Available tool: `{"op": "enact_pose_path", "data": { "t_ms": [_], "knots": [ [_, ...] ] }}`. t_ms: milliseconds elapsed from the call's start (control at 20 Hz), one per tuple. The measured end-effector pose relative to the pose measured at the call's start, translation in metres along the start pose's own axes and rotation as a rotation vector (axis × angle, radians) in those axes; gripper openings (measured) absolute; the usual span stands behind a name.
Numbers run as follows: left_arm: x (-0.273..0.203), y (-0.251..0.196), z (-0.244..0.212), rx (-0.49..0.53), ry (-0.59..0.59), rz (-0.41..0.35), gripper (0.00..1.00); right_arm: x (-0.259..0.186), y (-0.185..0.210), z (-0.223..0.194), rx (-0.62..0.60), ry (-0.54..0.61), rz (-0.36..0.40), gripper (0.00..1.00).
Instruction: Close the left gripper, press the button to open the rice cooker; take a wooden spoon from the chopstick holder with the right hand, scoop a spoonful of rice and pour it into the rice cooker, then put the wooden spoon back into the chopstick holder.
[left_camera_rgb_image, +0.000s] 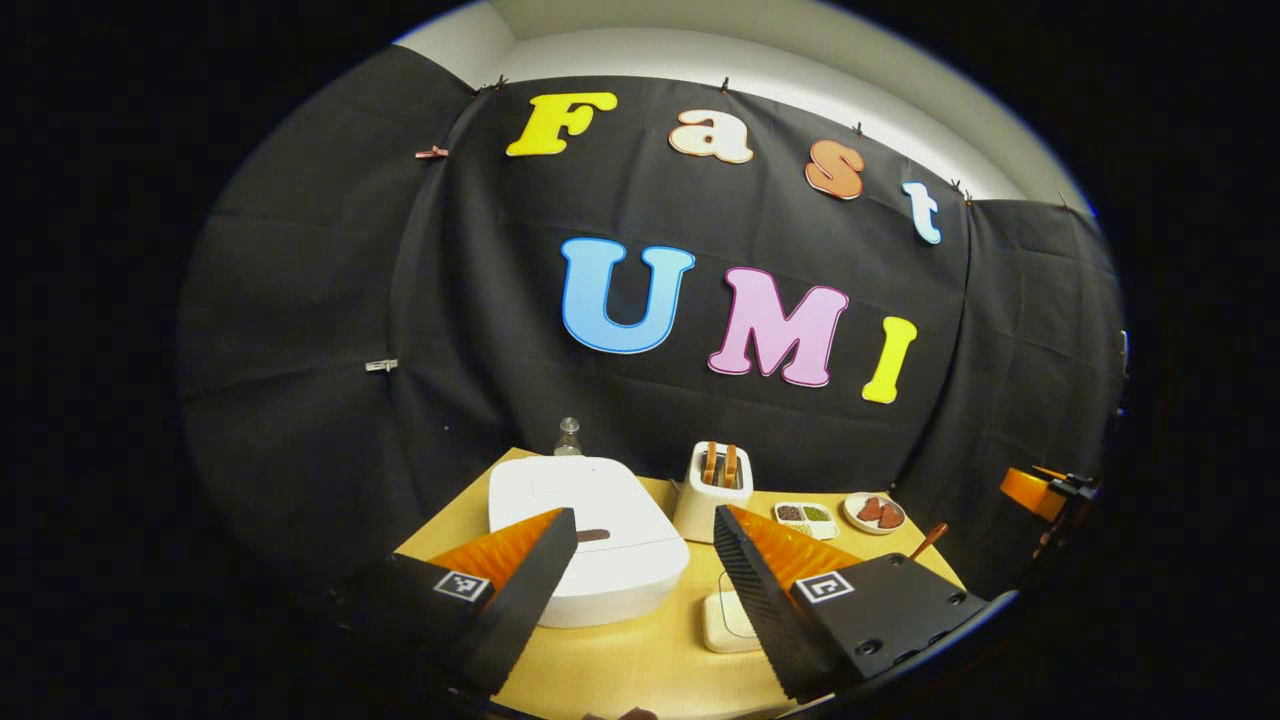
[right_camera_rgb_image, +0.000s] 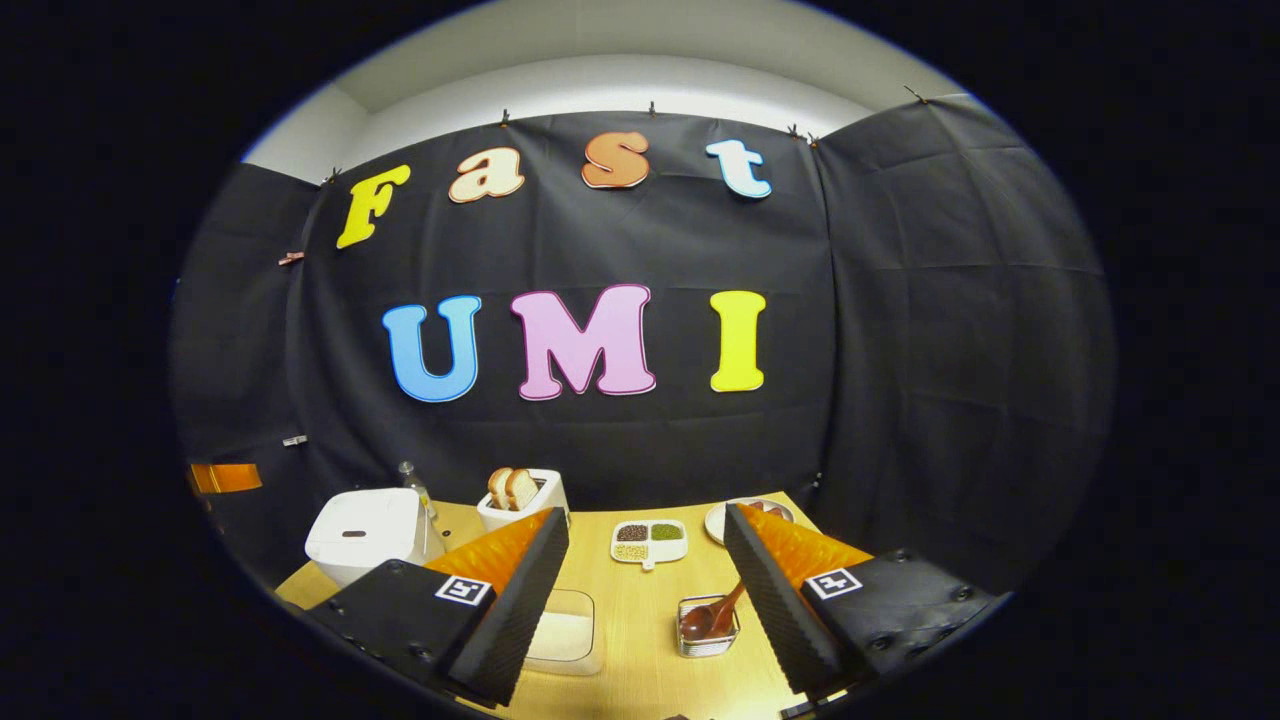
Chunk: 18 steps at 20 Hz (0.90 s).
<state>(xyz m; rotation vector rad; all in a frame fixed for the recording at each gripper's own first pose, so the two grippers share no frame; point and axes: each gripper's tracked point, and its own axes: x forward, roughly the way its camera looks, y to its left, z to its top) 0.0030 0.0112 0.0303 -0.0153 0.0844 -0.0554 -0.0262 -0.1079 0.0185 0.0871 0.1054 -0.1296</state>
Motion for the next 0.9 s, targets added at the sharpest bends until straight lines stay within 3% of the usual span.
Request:
{"op": "enact_pose_path", "data": {
  "t_ms": [350,550,900],
  "knots": [
    [-0.004,0.001,-0.004,0.001,0.005,-0.078,0.95,-0.029,0.003,0.006,0.039,0.015,-0.093,0.98],
    [-0.011,-0.01,-0.004,0.004,0.016,-0.091,0.96,-0.039,0.009,0.011,0.027,-0.007,-0.064,0.98],
    [-0.034,-0.045,0.002,0.019,-0.006,-0.033,0.95,-0.043,-0.013,0.013,0.061,-0.017,0.02,0.98]
  ]
}}
